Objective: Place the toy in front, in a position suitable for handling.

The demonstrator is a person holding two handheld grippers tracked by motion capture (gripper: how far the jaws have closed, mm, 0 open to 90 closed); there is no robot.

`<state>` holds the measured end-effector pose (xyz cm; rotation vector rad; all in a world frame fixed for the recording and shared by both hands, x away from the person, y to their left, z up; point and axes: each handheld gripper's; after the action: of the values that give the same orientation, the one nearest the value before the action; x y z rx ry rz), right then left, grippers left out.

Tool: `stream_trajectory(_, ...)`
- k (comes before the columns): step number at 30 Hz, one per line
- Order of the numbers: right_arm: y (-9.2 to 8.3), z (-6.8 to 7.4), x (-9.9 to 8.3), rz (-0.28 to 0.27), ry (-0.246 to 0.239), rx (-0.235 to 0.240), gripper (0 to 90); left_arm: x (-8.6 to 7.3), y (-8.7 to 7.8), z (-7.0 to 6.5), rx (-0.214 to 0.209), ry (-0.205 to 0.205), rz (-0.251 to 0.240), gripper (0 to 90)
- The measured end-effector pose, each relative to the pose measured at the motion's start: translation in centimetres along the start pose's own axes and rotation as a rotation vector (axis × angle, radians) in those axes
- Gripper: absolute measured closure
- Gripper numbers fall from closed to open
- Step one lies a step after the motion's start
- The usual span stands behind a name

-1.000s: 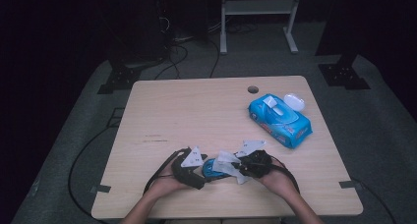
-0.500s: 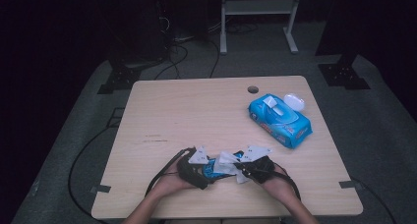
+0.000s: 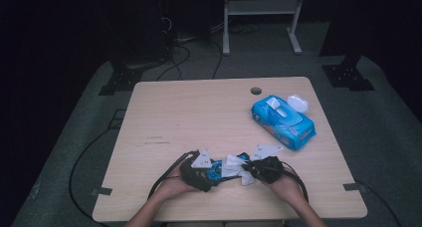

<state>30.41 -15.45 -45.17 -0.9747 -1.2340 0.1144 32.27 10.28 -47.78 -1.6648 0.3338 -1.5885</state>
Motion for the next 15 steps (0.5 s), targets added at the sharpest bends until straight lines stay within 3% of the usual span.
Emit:
stream_trajectory(4, 0.7, 1.4, 0.6, -0.032, -0.043, 0.029, 86.4, -0.1, 0.0, 0.0, -0.004, -0.013, -0.006, 24.8)
stream_trajectory(7, 0.7, 1.6, 0.8, -0.021, -0.060, 0.032, 86.4, -0.1, 0.0, 0.0, -0.001, -0.007, -0.005, 24.9)
stream_trajectory(8, 0.5, 1.0, 0.8, -0.004, -0.045, 0.038, 86.2, -0.1, 0.0, 0.0, 0.002, -0.002, -0.003, 24.9)
stream_trajectory(11, 0.1, 0.1, 0.2, 0.015, -0.040, -0.013, 86.3, -0.1, -0.1, -0.1, 0.002, 0.000, -0.007, 24.9)
stream_trajectory(12, 0.0, -0.3, 0.1, 0.006, -0.005, 0.010, 86.3, -0.1, -0.1, -0.1, 0.002, -0.001, -0.007, 24.8)
stream_trajectory(15, 0.2, 0.0, 0.1, -0.001, 0.005, 0.005, 86.3, -0.2, 0.0, 0.0, -0.004, -0.007, -0.009, 24.7)
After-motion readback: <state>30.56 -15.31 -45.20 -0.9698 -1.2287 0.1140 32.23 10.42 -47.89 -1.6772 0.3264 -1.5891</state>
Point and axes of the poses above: each handheld gripper's, and its own axes: y roughly forward along the jaws, x roughly out of its top, z roughly to its left, and after that the axes turned 3 degrees about x, right-handed
